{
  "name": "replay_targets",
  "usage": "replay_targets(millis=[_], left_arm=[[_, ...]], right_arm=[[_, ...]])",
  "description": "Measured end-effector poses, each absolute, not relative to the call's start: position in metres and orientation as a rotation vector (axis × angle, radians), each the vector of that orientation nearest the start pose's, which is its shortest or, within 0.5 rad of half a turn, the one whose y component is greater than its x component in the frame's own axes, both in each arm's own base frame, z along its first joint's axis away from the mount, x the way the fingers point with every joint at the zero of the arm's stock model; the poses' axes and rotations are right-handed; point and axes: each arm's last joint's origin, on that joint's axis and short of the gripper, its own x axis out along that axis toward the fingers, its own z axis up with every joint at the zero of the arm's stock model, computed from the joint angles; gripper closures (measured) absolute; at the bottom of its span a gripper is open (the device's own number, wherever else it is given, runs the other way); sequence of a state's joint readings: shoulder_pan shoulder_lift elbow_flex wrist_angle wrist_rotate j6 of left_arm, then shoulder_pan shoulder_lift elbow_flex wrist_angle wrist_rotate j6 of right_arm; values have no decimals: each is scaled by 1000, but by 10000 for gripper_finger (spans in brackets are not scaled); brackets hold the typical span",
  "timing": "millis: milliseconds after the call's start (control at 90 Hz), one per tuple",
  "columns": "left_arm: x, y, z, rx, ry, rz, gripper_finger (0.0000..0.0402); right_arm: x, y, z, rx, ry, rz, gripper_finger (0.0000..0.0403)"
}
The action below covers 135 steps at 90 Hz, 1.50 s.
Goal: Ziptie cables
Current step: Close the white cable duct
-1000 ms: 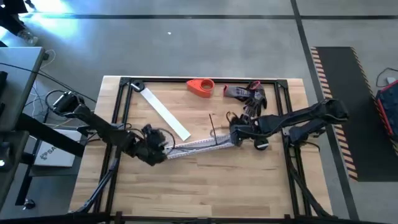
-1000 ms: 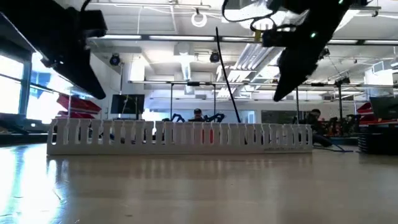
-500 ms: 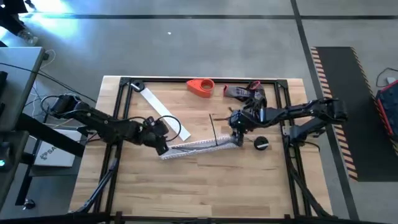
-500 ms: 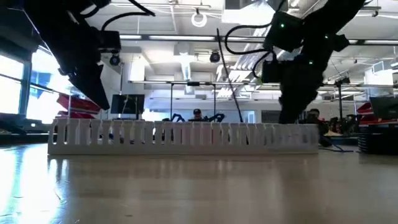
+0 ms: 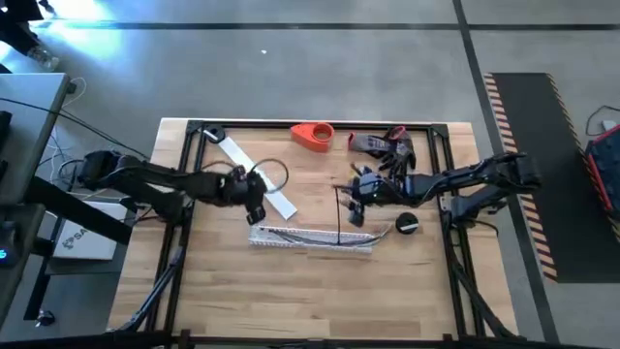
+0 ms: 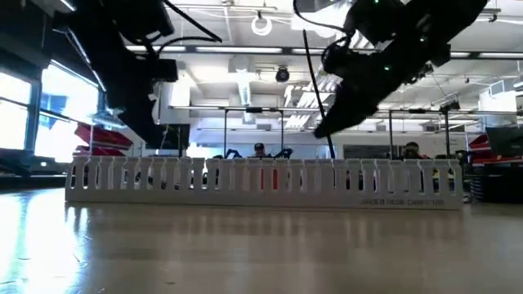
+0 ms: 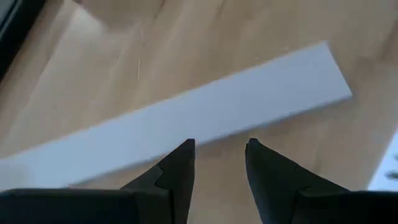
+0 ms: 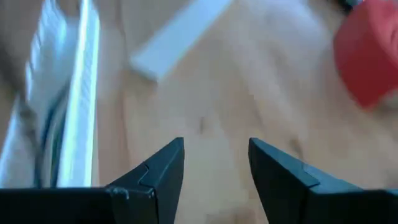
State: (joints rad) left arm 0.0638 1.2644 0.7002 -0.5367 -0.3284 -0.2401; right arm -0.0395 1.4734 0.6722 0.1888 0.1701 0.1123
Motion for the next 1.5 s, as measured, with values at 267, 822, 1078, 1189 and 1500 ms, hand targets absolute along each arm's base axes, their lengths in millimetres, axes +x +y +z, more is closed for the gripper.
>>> replay_targets(millis=[267,822,1078,1189,1500], left_arm=[[219,37,182,-142,1091,310,275],[323,90,137,-171,770,221,306],[308,75,188,10,1243,86,350],[291,72,181,-5,1368,53,376],[321,82,138,-150,1016,107,397]], right_arm=[[309,-10,165,89,542,-149,238],[318,0,214,41,518,-156,238],[313,-8,228,-68,525,-313,238],[316,-15,221,-38,542,-345,238],[320,-20,210,-28,563,-363,238]])
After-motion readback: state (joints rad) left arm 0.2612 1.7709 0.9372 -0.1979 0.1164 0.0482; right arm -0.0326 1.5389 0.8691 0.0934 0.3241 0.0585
